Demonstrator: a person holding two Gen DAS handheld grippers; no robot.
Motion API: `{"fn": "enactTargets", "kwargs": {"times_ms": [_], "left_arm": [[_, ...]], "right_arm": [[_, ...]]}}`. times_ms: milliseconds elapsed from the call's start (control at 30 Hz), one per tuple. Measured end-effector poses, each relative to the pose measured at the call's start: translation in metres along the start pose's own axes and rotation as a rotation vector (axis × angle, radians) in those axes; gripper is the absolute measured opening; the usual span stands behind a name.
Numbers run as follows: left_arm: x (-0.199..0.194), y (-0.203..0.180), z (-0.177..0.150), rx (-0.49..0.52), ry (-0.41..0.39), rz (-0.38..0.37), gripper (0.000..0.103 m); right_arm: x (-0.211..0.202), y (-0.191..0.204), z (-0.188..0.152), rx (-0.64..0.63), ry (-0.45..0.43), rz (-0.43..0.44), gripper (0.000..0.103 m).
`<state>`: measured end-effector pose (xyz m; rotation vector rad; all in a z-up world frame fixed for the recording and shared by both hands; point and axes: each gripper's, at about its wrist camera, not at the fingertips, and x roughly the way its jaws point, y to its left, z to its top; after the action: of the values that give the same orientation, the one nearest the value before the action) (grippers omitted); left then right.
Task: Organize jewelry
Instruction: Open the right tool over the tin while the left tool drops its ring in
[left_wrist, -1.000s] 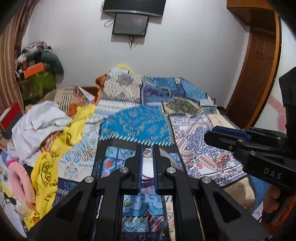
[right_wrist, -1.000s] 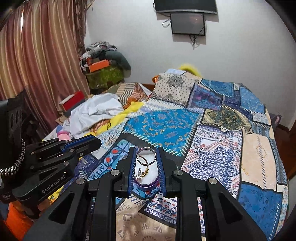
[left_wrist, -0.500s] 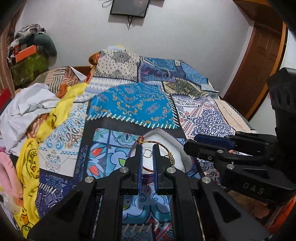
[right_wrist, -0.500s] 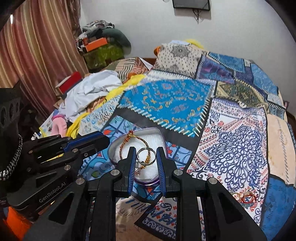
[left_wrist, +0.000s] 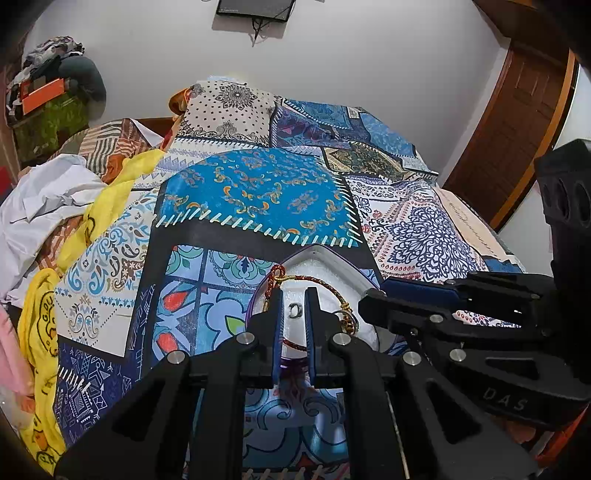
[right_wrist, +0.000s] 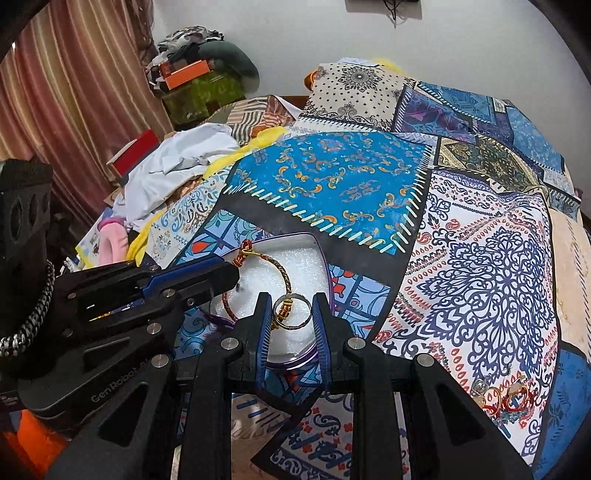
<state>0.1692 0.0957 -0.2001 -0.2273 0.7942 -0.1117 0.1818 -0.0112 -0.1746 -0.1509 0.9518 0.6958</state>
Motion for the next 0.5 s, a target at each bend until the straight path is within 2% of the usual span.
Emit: {"fn": "enactTargets", "kwargs": {"times_ms": [300,500], "left_arm": [[-0.011,0.001,0.002,-0.004,-0.01,0.029,0.009],[-0.028,0.0,0.005,-0.002,-0.035,0.051,0.012]], "right_arm": [[-0.002,0.006,0.0,-0.036,-0.005,-0.012,0.021],[-0.011,0.009,0.001,-0.053,-0.024,-0.035,0.032]]}}
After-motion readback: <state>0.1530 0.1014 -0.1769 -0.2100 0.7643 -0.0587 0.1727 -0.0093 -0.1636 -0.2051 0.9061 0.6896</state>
